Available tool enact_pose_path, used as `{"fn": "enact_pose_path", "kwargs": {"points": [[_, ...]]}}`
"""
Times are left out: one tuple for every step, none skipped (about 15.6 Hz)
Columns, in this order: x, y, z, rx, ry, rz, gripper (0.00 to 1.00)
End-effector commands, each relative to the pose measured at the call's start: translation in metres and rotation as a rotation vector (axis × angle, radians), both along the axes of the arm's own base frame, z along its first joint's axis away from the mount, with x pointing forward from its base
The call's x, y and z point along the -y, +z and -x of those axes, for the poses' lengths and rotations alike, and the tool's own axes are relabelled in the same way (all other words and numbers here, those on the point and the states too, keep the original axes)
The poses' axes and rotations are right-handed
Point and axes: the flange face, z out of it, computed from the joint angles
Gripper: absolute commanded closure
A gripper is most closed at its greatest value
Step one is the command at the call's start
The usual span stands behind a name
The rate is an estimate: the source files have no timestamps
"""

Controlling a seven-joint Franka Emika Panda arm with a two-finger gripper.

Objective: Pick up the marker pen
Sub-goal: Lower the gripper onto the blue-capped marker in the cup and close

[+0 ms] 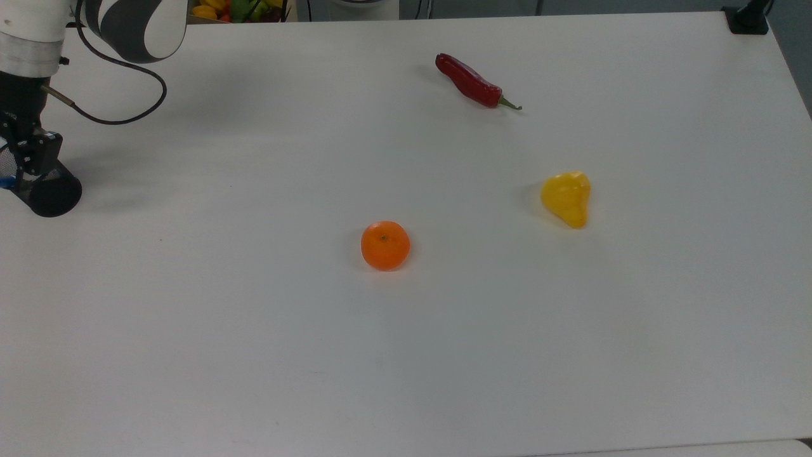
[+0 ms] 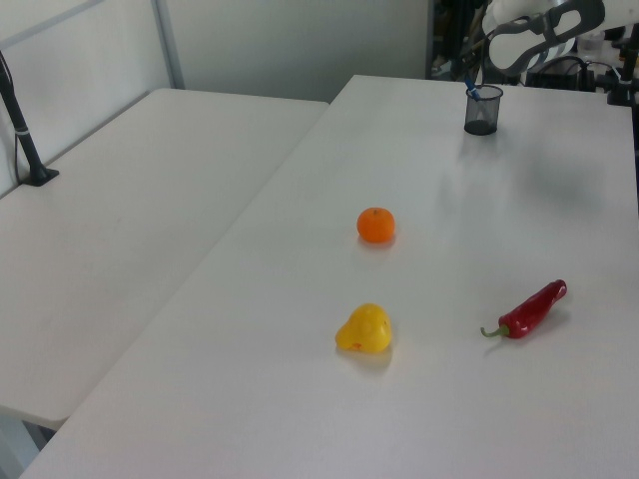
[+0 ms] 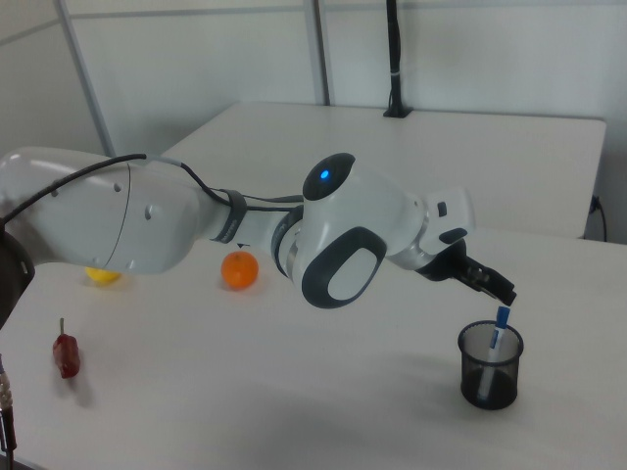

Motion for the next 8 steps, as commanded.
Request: {"fn": "enact_pose_path", "kwargs": {"points": [[0.008,-0.010,0.001,-0.015,0.007,0.037,0.24],[0.008,-0.015,0.001,-0.016,0.008,0.042,0.24],[0.011,-0.018,0.001,-0.012,0.005,0.049,0.24],[0.012,-0.020,0.002,-0.007,0.005,0.055,0.24],[0.012,-0.024,0.001,-0.008,0.007,0.058,0.25],[0.013,-0.025,0.001,-0.009,0.006,0.060,0.27],[0.013,-0.026,0.000,-0.009,0.006,0.060,0.29],[0.016,-0.025,-0.001,-0.009,0.007,0.068,0.32]]}}
